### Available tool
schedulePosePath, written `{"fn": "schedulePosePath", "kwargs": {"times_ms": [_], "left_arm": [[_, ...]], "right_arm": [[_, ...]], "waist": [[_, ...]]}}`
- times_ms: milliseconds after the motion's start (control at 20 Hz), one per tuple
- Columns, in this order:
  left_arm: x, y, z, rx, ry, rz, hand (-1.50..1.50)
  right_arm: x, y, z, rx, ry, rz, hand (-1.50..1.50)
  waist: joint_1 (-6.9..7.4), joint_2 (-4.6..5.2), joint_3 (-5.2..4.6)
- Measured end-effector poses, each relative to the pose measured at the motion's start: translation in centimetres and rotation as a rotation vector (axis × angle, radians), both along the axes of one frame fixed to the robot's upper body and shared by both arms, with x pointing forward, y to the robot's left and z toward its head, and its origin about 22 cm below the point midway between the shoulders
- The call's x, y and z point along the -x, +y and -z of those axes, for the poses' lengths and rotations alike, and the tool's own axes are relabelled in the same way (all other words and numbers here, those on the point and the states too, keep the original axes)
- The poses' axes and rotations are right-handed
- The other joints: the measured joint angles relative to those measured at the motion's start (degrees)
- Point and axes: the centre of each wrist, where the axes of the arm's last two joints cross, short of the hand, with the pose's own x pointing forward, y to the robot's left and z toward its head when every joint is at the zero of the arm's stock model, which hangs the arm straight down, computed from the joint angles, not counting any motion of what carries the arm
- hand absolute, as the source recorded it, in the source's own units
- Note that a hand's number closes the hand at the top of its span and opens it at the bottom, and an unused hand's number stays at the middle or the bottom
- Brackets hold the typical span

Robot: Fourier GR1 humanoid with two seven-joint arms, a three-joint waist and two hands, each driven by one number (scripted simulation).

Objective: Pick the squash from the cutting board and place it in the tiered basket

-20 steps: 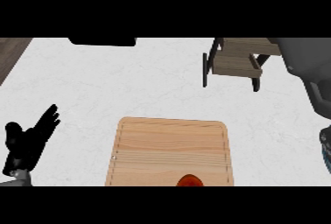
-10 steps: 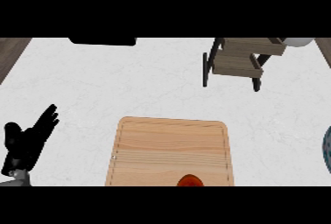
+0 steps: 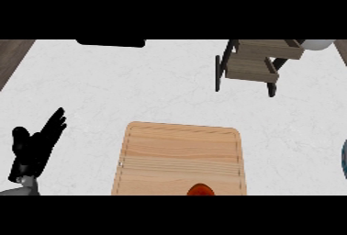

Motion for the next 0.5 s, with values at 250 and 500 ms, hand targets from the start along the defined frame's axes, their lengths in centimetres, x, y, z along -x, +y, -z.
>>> {"fn": "schedulePosePath", "kwargs": {"times_ms": [250,500], "left_arm": [[-0.1,0.2,0.0,0.0,0.006,0.009,0.0],[0.1,0.4,-0.2,-0.006,0.006,0.008,0.0]], "right_arm": [[-0.5,-0.7,0.5,-0.015,0.104,0.044,1.5],[-1.3,-2.3,2.1,-0.074,0.306,0.187,-1.5]], "waist": [[0.18,0.08,-0.03],[0.29,0.08,-0.02]]}}
